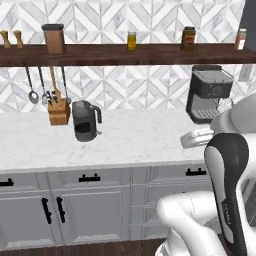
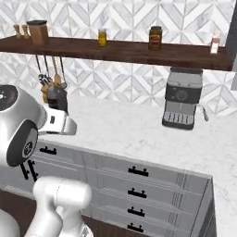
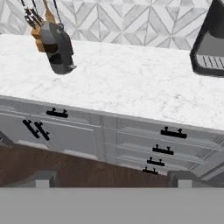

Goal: Navigate to the microwave.

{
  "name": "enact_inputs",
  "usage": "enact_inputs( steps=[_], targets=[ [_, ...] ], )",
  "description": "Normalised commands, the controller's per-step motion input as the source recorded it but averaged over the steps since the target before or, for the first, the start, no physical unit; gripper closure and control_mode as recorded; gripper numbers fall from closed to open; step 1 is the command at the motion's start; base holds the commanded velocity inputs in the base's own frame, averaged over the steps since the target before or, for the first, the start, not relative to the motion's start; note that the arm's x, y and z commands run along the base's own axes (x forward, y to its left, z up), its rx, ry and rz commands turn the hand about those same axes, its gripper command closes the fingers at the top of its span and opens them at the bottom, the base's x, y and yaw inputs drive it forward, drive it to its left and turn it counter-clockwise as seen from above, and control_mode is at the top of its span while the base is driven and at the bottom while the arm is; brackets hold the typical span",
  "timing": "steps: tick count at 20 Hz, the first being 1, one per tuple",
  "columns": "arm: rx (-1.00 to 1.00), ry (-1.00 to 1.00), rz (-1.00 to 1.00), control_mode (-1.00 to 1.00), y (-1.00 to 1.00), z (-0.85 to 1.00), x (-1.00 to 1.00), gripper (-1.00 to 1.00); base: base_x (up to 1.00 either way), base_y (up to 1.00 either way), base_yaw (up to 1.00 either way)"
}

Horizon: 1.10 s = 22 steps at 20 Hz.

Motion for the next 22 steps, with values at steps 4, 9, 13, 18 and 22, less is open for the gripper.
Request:
enact_inputs(
  steps=[4, 9, 13, 18, 22],
  targets=[
    [0.00, 0.00, 0.00, 1.00, 0.00, 0.00, 0.00, -1.00, 0.00, 0.54, 0.85],
    [0.00, 0.00, 0.00, 1.00, 0.00, 0.00, 0.00, -1.00, 0.00, 0.08, 0.99],
    [0.00, 0.00, 0.00, 1.00, 0.00, 0.00, 0.00, -1.00, 0.00, 0.00, 1.00],
    [0.00, 0.00, 0.00, 1.00, 0.00, 0.00, 0.00, -1.00, 0.00, 0.00, 1.00],
    [0.00, 0.00, 0.00, 1.00, 0.00, 0.00, 0.00, -1.00, 0.27, -0.06, 0.97]
  ],
)
